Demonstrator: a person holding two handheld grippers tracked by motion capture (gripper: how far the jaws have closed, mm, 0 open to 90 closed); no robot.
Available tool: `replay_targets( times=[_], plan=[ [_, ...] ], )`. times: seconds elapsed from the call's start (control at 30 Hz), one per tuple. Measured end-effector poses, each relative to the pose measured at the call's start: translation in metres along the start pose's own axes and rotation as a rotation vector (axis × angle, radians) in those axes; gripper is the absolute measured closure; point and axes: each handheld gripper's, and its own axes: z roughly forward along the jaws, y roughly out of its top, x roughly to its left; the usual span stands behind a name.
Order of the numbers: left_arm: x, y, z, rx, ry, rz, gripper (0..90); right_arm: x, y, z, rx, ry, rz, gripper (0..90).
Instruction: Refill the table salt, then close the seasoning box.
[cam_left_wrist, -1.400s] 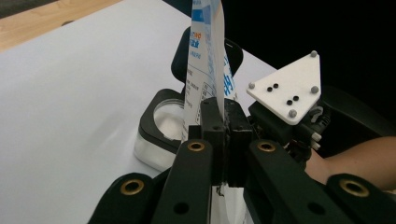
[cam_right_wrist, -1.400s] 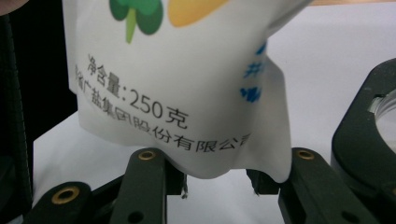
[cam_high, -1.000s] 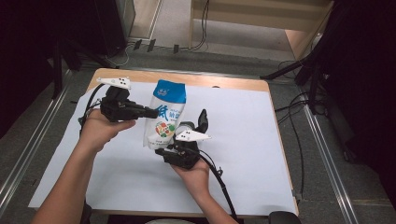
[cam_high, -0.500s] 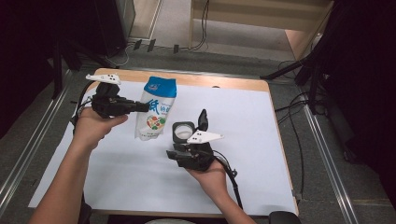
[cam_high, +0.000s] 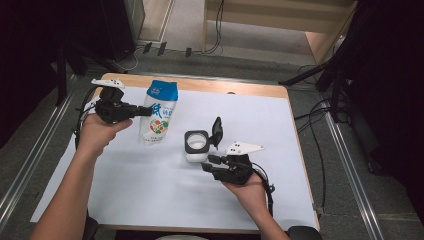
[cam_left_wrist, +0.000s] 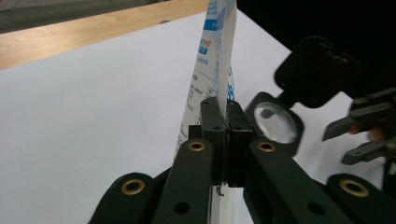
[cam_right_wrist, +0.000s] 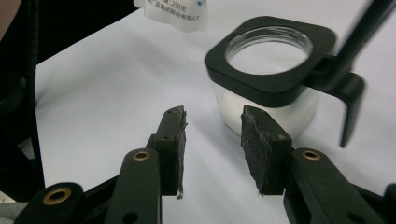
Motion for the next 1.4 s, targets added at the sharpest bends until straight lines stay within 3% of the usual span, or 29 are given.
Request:
replay_targets(
  times=[0.17,0.3,0.43,0.67,0.77,0.93,1.07,1.23,1.4],
  plan=[
    [0.016,-0.004,0.008,0.008,0.044,-0.015,90.0,-0.012,-0.002,-0.010,0.003,-0.023,0.012,61.7],
    [0.028,-0.005,0.012,-0.009,0.047,-0.033,90.0,-0.020,-0.005,-0.015,0.010,-0.038,0.030,62.0],
    [0.035,-0.007,0.019,-0.020,0.056,-0.027,90.0,-0.028,-0.004,-0.017,0.014,-0.049,0.050,62.2],
    [0.044,-0.016,0.026,0.003,0.071,-0.052,90.0,-0.039,-0.002,-0.019,0.003,-0.071,0.062,63.4],
    [0.046,-0.022,0.021,-0.006,0.068,-0.065,90.0,-0.044,-0.001,-0.020,-0.004,-0.082,0.077,64.8],
    [0.048,-0.039,0.007,0.001,0.085,-0.088,90.0,-0.058,0.003,-0.024,-0.008,-0.102,0.116,74.5],
    [0.048,-0.052,-0.003,0.015,0.081,-0.066,89.3,-0.067,0.016,-0.024,-0.035,-0.112,0.125,84.9],
    [0.046,-0.062,-0.009,0.008,0.080,-0.062,87.1,-0.071,0.037,-0.015,-0.066,-0.077,0.117,88.7],
    [0.047,-0.066,-0.008,0.007,0.069,-0.078,81.2,-0.067,0.050,0.001,-0.065,-0.040,0.102,90.0]
  ],
)
